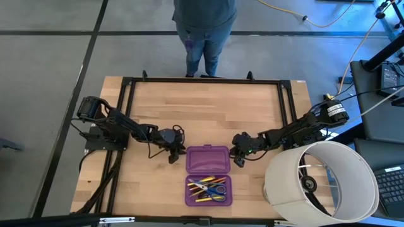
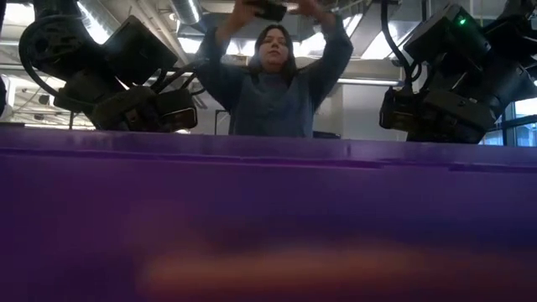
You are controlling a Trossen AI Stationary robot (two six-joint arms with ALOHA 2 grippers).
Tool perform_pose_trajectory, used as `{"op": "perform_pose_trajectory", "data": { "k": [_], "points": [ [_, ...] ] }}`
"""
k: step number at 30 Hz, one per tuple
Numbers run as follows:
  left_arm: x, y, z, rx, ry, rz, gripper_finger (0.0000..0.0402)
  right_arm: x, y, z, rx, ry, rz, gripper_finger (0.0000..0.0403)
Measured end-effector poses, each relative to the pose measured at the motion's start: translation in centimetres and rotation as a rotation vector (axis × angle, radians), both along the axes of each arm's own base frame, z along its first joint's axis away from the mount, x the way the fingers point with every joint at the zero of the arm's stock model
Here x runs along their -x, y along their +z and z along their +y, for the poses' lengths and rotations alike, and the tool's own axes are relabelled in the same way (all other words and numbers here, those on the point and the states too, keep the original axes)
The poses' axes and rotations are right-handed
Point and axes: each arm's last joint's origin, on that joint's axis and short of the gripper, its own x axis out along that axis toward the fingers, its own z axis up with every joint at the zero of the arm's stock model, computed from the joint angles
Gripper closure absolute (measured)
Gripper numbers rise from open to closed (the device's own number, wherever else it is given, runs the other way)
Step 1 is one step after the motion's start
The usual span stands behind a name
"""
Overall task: Pick & place school supplies into a supply box
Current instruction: Close the violet supply box
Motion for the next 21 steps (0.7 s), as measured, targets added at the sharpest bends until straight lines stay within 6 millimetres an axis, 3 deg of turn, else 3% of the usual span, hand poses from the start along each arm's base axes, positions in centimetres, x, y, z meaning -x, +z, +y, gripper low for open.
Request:
{"op": "perform_pose_trajectory", "data": {
  "k": [21],
  "points": [
    [0.01,0.0,0.01,-0.007,-0.004,0.002,0.0274,-0.01,0.06,0.0,-0.002,-0.001,-0.004,0.0316]
  ]
}}
